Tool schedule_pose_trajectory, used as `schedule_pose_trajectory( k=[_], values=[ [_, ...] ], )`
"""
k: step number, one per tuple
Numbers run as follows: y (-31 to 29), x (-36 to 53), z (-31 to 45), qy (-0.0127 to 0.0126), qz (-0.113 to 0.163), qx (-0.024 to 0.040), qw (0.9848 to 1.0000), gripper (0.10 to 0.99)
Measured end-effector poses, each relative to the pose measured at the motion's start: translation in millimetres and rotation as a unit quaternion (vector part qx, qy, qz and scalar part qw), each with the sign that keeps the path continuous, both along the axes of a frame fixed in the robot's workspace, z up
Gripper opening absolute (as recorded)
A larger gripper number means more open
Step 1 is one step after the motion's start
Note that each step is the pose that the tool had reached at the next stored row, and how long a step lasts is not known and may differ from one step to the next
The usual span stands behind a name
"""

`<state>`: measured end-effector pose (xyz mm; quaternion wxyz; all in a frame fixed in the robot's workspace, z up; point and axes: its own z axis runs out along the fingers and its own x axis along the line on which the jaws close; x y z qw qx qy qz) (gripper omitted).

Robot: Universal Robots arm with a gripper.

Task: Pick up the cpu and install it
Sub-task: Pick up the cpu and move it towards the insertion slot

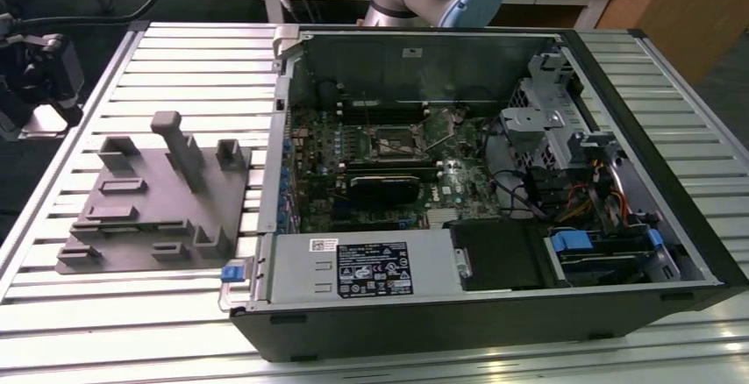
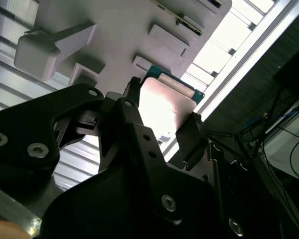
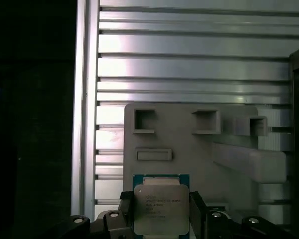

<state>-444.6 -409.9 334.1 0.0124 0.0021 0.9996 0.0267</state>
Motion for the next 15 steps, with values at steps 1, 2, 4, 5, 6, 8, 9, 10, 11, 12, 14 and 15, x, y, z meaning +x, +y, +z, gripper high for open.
schedule_pose_trajectory(
  k=[1,2,4,5,6,8,9,10,11,12,14,15],
  values=[
    [0.0,0.0,2.3,0.0,0.0,0.0,1.0,0.541],
    [0.0,0.0,4.6,0.0,0.0,0.0,1.0,0.541],
    [0.0,0.0,9.4,0.0,0.0,0.0,1.0,0.541],
    [0.0,0.0,11.9,0.0,0.0,0.0,1.0,0.541],
    [0.0,0.0,14.4,0.0,0.0,0.0,1.0,0.541],
    [0.0,0.0,19.6,0.0,0.0,0.0,1.0,0.541],
    [0.0,0.0,22.2,0.0,0.0,0.0,1.0,0.541],
    [0.0,0.0,24.8,0.0,0.0,0.0,1.0,0.541],
    [0.0,0.0,27.2,0.0,0.0,0.0,1.0,0.541],
    [0.0,0.0,29.6,0.0,0.0,0.0,1.0,0.541],
    [0.0,0.0,34.3,0.0,0.0,0.0,1.0,0.541],
    [0.0,0.0,36.6,0.0,0.0,0.0,1.0,0.541]
  ],
)
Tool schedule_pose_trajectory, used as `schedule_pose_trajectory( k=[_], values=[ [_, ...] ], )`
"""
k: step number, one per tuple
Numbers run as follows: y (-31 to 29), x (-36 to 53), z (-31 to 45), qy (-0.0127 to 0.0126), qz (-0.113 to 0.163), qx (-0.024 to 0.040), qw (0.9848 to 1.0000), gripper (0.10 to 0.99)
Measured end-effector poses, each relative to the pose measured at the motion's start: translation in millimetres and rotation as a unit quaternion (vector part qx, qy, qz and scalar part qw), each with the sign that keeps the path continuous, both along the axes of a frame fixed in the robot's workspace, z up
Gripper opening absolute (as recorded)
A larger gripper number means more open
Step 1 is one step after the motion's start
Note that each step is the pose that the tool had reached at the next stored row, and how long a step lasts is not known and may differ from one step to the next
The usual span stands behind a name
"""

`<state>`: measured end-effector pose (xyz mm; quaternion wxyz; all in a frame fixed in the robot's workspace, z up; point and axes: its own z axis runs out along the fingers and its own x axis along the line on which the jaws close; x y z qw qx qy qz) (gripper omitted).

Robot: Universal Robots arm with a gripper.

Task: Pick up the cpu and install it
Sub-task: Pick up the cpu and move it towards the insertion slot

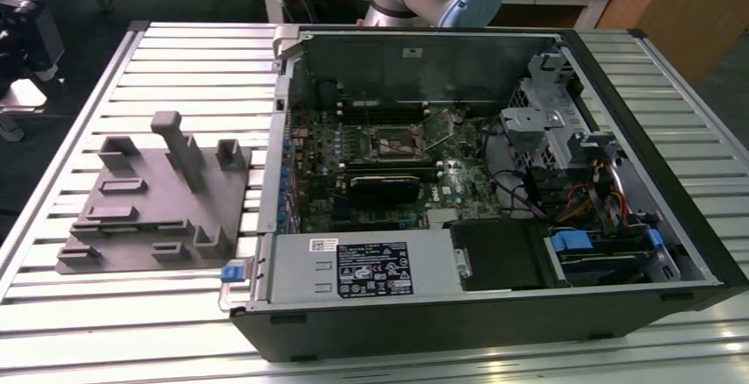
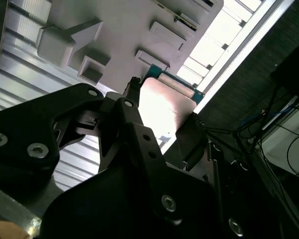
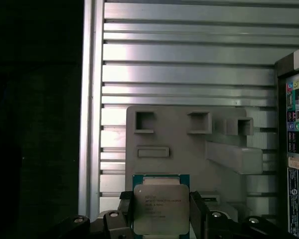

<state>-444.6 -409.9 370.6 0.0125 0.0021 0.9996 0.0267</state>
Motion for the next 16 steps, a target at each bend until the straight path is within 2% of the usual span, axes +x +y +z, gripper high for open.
schedule_pose_trajectory(
  k=[10,16],
  values=[
    [0.0,0.0,24.3,0.0,0.0,0.0,1.0,0.541],
    [0.0,0.0,25.1,0.0,0.0,0.0,1.0,0.541]
  ],
)
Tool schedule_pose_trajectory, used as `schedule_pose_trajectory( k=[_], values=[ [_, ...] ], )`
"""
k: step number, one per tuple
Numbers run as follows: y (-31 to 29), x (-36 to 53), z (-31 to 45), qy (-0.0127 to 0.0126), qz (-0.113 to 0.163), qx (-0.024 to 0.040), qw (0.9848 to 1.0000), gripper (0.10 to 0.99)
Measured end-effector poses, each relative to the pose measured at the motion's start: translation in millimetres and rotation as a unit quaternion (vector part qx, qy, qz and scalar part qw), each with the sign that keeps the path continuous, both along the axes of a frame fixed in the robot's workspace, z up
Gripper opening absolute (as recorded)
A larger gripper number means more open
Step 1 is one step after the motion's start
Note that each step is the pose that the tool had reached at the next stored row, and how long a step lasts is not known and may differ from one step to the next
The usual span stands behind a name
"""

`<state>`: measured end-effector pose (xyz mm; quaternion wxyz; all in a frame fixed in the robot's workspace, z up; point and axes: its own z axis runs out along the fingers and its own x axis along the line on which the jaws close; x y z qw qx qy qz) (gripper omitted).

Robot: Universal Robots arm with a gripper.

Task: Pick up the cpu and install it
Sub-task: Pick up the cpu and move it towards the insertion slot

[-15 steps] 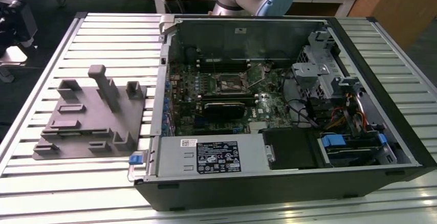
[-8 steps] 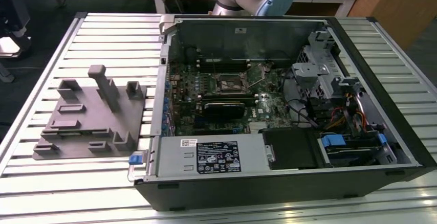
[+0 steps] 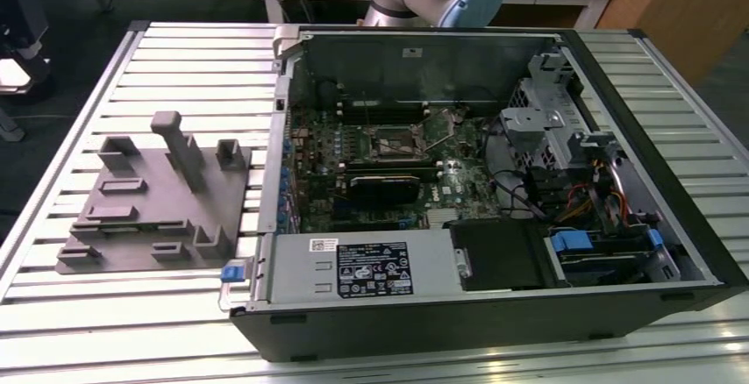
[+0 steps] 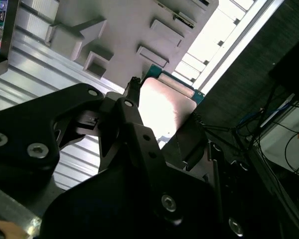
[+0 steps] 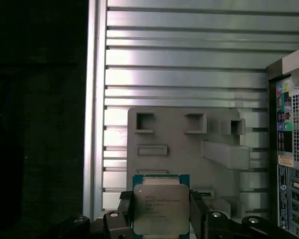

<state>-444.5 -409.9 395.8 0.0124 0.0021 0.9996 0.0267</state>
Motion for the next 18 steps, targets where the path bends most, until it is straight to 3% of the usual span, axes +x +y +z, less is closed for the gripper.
schedule_pose_trajectory(
  k=[18],
  values=[
    [0.0,22.7,0.0,0.0,0.0,0.0,1.0,0.541]
  ],
)
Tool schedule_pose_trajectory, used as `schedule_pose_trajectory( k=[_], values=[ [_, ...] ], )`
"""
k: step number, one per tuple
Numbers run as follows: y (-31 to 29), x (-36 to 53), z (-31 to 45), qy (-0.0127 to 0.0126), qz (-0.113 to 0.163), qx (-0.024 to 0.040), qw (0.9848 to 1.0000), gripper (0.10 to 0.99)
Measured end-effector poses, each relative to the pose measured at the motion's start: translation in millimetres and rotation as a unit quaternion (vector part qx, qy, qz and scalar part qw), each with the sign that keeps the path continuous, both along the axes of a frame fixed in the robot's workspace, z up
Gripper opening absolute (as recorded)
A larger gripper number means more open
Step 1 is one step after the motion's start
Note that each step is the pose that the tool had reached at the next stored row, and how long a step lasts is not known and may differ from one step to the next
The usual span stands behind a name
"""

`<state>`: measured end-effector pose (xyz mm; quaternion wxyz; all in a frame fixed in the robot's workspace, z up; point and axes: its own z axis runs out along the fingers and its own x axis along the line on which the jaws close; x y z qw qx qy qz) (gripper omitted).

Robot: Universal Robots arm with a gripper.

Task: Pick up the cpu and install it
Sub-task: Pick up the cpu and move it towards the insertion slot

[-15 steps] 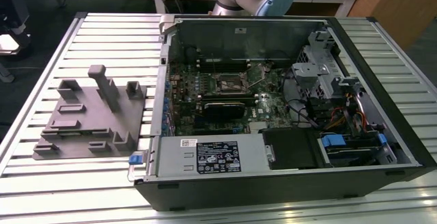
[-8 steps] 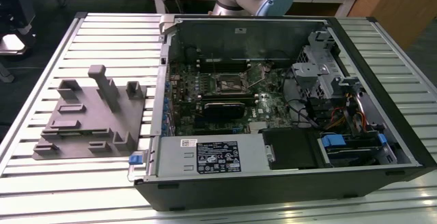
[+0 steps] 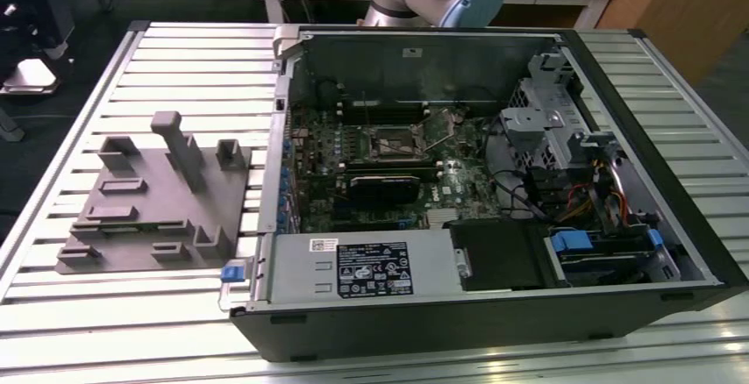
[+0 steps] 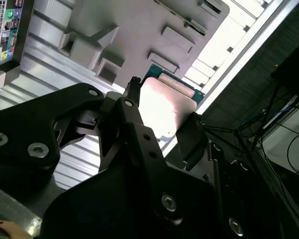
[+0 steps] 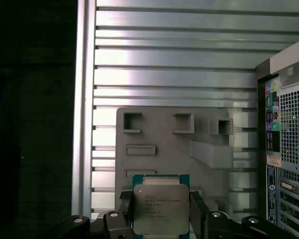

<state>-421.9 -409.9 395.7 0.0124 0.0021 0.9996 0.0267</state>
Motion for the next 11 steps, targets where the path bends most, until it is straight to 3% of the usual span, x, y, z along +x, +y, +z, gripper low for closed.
schedule_pose_trajectory(
  k=[11],
  values=[
    [0.0,16.0,0.1,0.0,0.0,0.0,1.0,0.541]
  ],
)
